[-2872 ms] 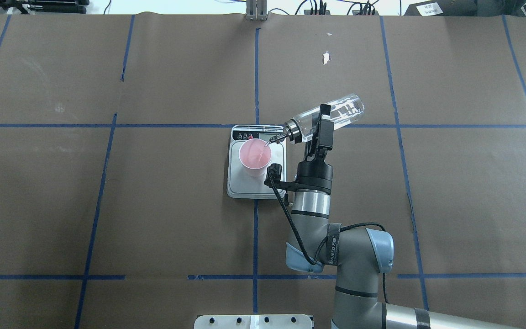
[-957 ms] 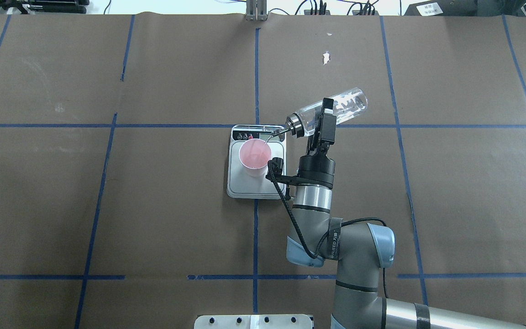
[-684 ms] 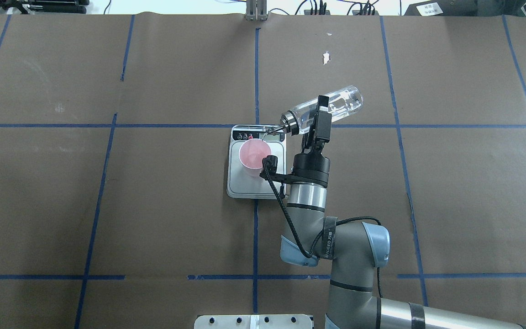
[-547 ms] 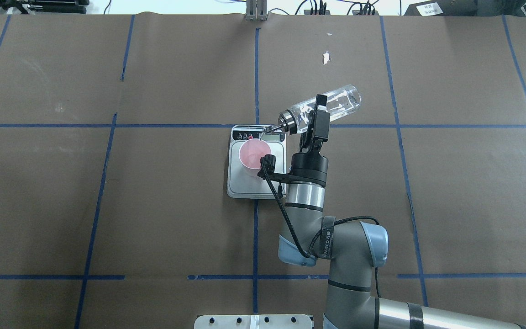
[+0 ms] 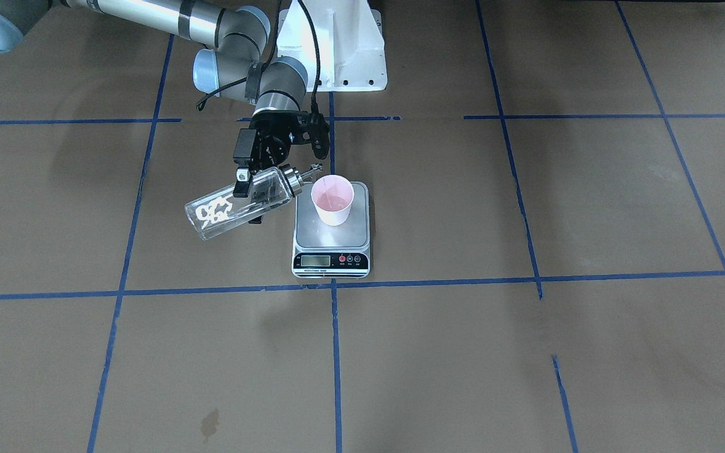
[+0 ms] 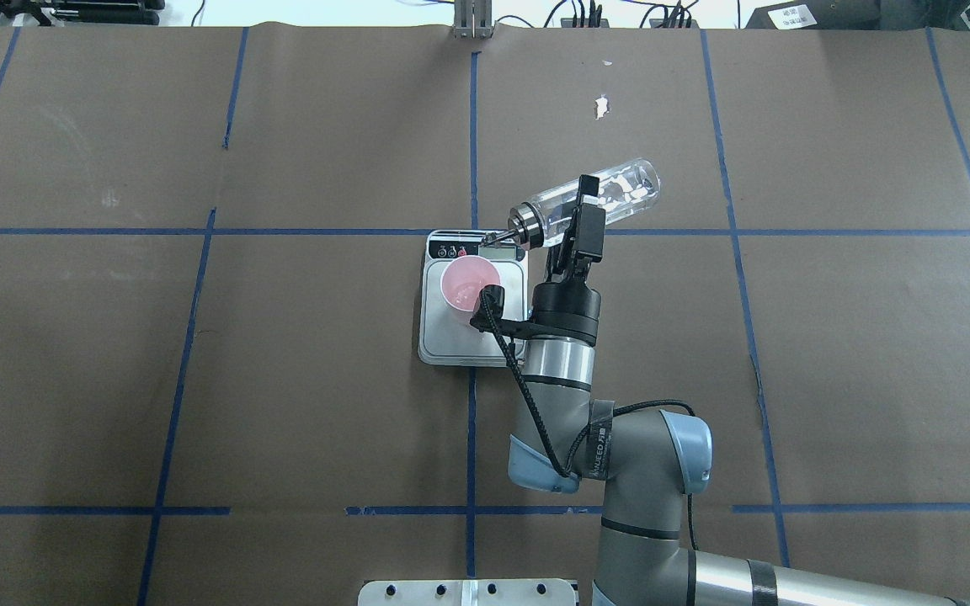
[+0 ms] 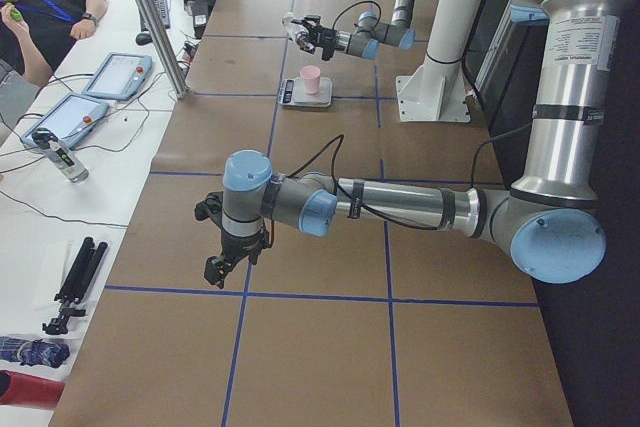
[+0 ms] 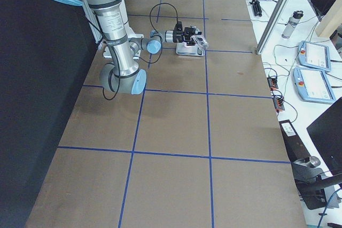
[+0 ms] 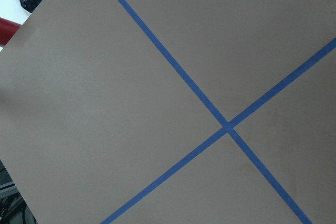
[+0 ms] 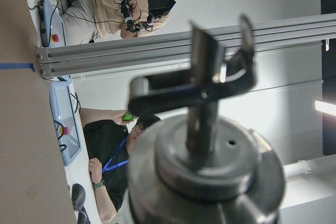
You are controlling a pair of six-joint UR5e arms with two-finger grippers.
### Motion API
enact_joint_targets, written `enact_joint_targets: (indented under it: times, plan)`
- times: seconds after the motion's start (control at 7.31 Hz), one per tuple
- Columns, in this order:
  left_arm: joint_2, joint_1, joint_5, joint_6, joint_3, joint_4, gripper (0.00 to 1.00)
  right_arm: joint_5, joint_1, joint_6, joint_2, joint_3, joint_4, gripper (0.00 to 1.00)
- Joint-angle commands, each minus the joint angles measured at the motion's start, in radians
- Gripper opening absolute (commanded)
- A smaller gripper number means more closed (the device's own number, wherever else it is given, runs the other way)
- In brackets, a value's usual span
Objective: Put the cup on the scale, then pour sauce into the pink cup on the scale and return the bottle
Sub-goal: 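Tilt the glass bottle back upright with the right gripper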
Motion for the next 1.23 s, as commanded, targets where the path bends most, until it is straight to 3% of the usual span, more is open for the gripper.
enact_joint_targets:
  times: [0.0,0.82,1.09]
  plan:
    - [0.000,0.001,0.000,0.000,0.000,0.000,1.00,0.021,-0.001,0.003,0.001,0.003,0.015,0.00]
    - [-0.008,-0.011,-0.002,-0.011,-0.011,0.002,1.00,0.225,0.031,0.028,-0.035,0.018,0.410,0.00]
    - [-0.009,-0.016,-0.002,-0.011,-0.014,0.002,1.00,0.341,0.063,0.293,-0.075,0.024,0.417,0.00]
